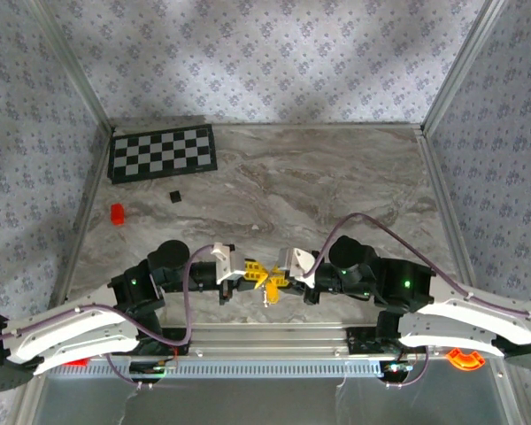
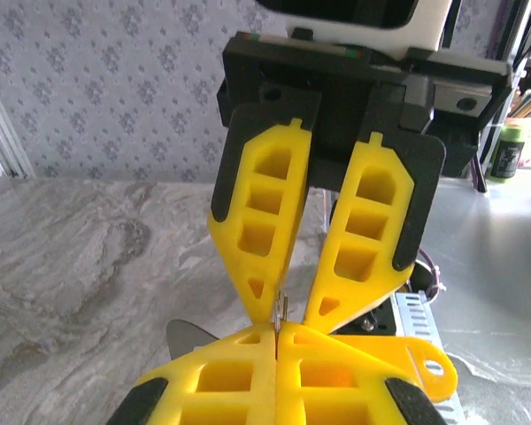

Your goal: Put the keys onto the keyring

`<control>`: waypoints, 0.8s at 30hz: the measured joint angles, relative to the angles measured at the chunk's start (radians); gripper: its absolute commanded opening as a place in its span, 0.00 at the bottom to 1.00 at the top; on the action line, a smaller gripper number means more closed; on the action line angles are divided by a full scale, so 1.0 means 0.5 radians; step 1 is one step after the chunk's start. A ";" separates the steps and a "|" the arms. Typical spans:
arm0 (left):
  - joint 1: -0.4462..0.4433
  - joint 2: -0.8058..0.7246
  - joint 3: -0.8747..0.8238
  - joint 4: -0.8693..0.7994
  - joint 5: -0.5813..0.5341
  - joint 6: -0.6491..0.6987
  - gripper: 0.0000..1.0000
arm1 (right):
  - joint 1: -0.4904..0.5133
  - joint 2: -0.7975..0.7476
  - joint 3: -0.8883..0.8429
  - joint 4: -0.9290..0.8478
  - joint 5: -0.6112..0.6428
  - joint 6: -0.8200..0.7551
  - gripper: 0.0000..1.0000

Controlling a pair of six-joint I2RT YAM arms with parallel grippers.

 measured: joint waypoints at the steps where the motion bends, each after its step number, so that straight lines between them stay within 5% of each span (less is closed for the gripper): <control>1: 0.000 -0.003 -0.009 0.022 0.011 -0.008 0.00 | -0.003 -0.011 -0.010 0.018 -0.005 0.001 0.21; 24: -0.027 0.069 -0.130 0.540 0.150 -0.106 0.00 | -0.105 -0.278 -0.231 0.334 -0.249 0.069 0.18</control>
